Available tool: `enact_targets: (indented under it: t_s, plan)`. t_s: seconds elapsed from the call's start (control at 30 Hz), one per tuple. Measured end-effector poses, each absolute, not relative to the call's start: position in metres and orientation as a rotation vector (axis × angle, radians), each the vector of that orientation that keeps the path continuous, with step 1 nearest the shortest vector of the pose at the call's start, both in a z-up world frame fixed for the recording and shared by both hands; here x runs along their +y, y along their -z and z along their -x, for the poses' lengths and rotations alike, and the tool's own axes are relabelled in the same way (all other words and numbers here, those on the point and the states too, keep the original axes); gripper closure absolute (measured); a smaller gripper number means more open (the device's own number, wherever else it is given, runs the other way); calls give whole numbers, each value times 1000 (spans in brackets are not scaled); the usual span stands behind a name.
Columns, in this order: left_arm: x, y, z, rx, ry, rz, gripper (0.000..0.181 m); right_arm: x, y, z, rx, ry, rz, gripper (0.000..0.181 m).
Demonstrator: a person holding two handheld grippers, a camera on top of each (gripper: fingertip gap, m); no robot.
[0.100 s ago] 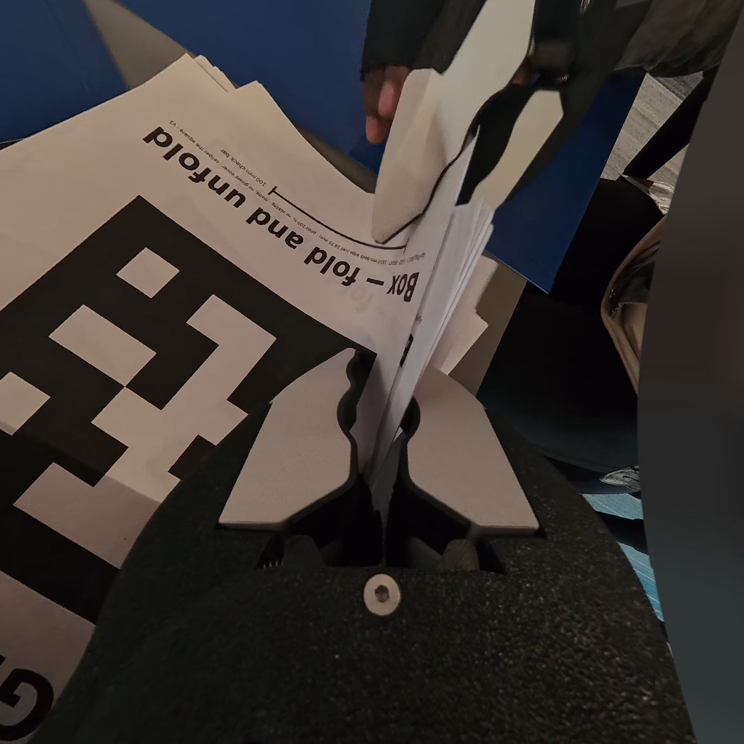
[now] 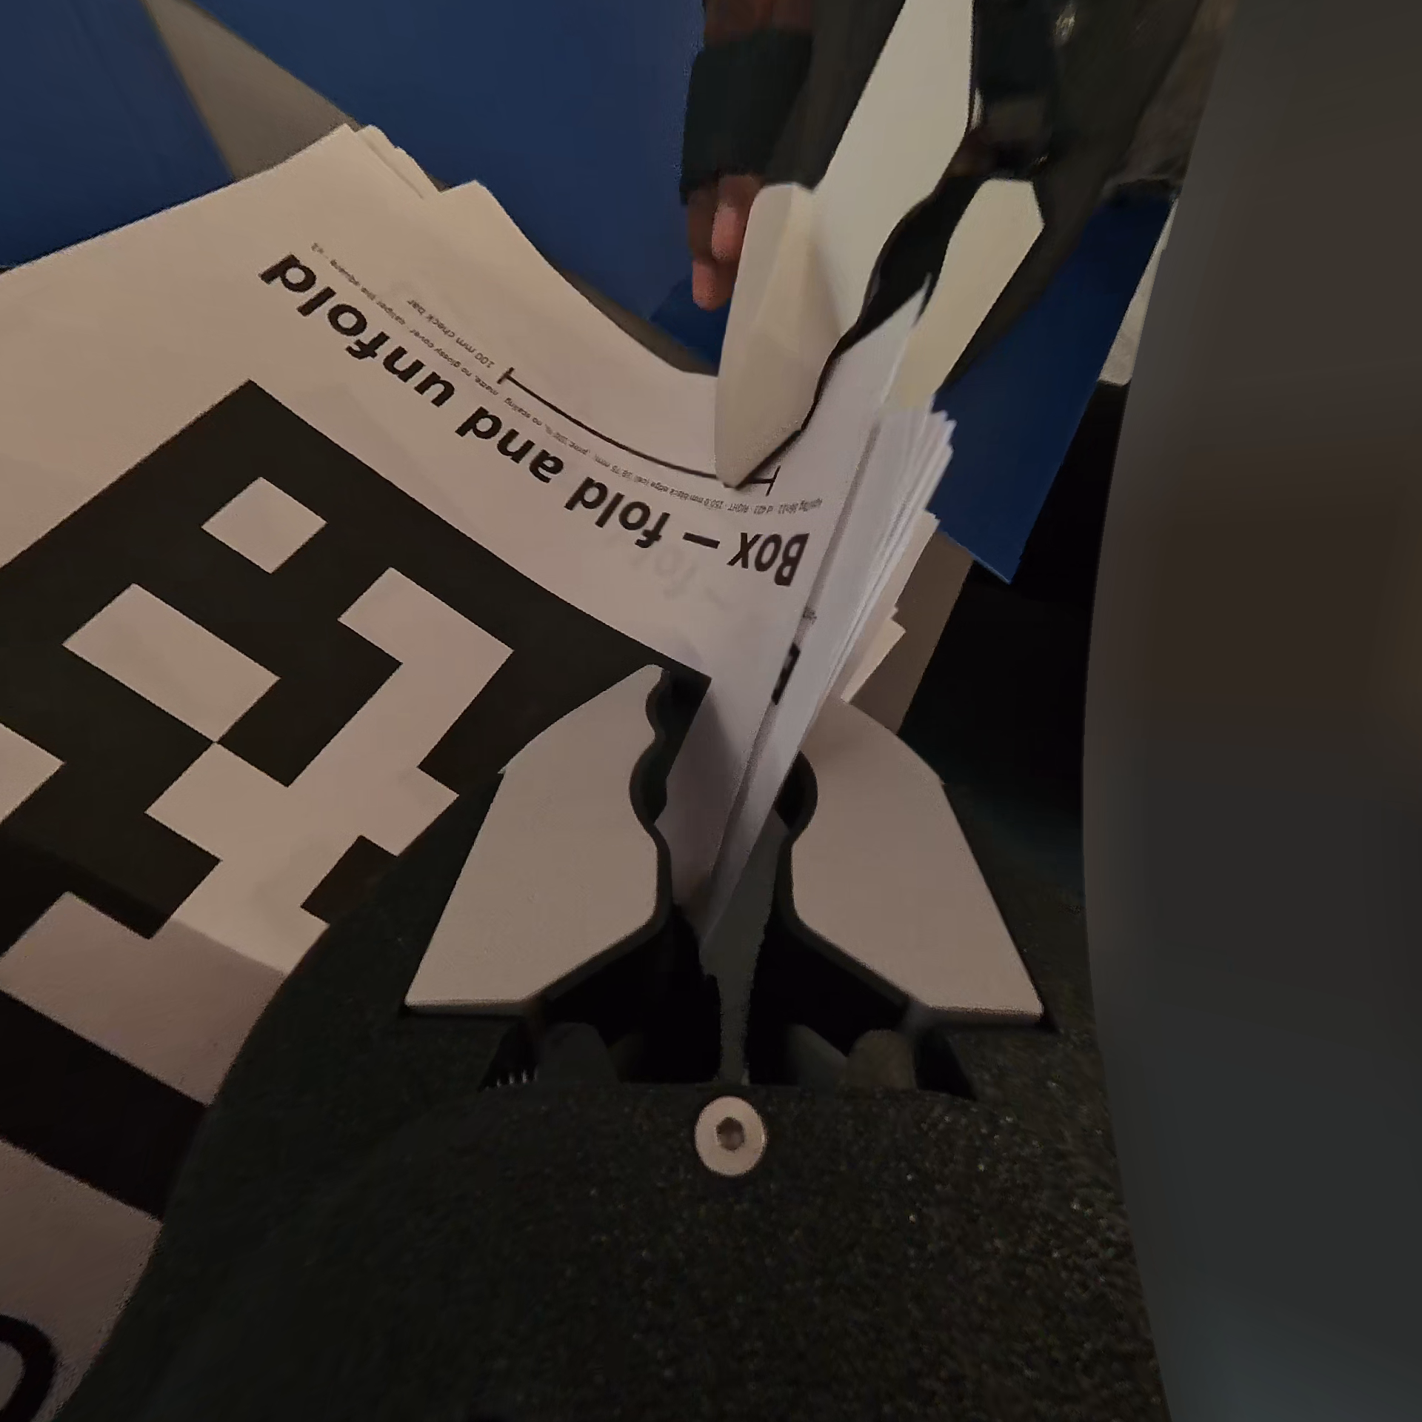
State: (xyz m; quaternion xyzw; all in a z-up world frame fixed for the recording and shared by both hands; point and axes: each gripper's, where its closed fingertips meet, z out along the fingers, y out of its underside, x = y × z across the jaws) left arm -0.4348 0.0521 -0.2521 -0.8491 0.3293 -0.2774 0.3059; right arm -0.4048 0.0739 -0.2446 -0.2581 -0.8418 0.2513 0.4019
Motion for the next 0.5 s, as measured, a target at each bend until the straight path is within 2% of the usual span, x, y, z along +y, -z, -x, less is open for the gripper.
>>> enact_targets:
  t_s: [0.13,0.17,0.23,0.37,0.4,0.43,0.47,0.5]
  plan:
    - [48,254,432,871,794,2273,148,72,250,404,-2171,-649,654,176]
    - [45,253,430,917,793,2257,142,72,249,404,-2169,-659,664,176]
    - [36,251,423,1008,815,2216,119,74,246,405,-2154,-691,708,177]
    - [39,259,424,1138,635,2174,112,77,243,406,-2151,-817,840,178]
    - [43,261,426,1175,548,2154,116,77,241,407,-2149,-849,877,178]
    - [49,263,429,1182,453,2141,128,78,240,407,-2149,-873,906,178]
    - [57,263,434,1152,366,2131,153,78,241,407,-2155,-887,922,178]
    - [60,259,435,1119,367,2116,167,78,241,406,-2159,-888,923,178]
